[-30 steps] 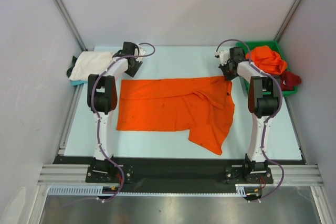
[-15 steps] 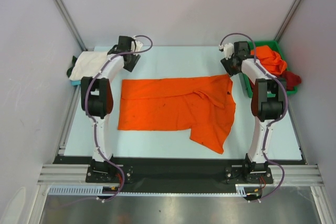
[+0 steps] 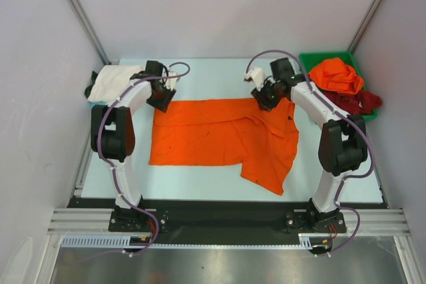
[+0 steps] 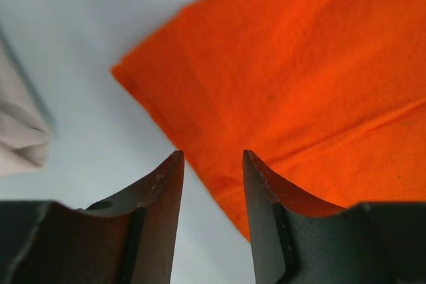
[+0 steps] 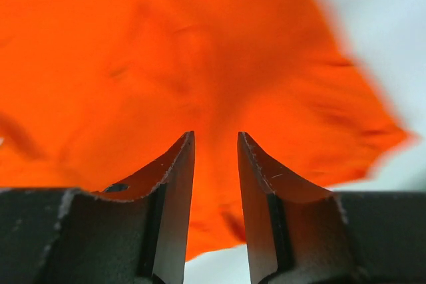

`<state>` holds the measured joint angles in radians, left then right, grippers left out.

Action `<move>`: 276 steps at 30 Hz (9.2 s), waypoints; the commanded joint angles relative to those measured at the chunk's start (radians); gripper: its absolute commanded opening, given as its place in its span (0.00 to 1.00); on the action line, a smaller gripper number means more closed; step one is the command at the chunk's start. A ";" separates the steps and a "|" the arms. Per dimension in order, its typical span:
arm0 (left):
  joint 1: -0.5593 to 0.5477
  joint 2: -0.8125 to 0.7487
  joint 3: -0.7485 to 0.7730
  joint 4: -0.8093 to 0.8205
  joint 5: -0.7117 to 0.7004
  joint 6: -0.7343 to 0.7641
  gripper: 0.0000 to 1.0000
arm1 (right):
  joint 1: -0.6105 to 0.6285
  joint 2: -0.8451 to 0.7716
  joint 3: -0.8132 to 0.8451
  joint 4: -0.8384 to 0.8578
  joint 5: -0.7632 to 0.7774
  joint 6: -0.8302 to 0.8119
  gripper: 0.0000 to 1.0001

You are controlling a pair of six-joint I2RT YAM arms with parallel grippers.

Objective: Fold and stack the t-shirts
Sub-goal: Fold the tshirt

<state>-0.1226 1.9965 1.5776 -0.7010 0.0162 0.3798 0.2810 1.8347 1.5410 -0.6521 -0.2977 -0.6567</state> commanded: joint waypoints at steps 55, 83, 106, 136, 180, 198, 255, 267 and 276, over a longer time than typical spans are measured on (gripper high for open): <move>0.003 0.010 -0.087 0.020 0.033 -0.065 0.42 | 0.115 0.069 -0.028 -0.054 -0.006 0.023 0.00; 0.058 0.085 0.176 -0.049 -0.067 -0.050 0.61 | -0.094 0.169 0.191 0.002 0.009 0.147 0.41; 0.115 0.351 0.432 -0.135 0.080 -0.085 0.46 | -0.218 0.298 0.361 -0.101 0.045 0.121 0.42; 0.120 0.387 0.447 -0.124 0.056 -0.076 0.01 | -0.198 0.452 0.395 -0.044 0.150 0.123 0.47; 0.120 0.602 0.889 -0.035 -0.059 -0.022 0.00 | -0.235 0.692 0.630 0.025 0.212 0.111 0.08; -0.015 0.135 0.575 -0.002 -0.090 -0.081 0.74 | -0.227 0.132 0.313 -0.029 -0.078 0.071 0.54; 0.120 -0.323 -0.324 -0.020 0.236 -0.185 0.72 | 0.265 -0.538 -0.906 0.023 0.020 -0.394 0.14; 0.225 -0.231 -0.375 -0.054 0.358 -0.231 0.63 | 0.264 -0.565 -0.886 -0.021 0.015 -0.394 0.00; 0.273 -0.188 -0.353 -0.060 0.347 -0.223 0.60 | 0.267 -0.557 -0.880 -0.007 0.011 -0.374 0.00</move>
<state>0.1452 1.7969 1.1835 -0.7586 0.3264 0.1650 0.5411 1.2884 0.6415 -0.6571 -0.2817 -1.0428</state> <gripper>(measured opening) 0.602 0.012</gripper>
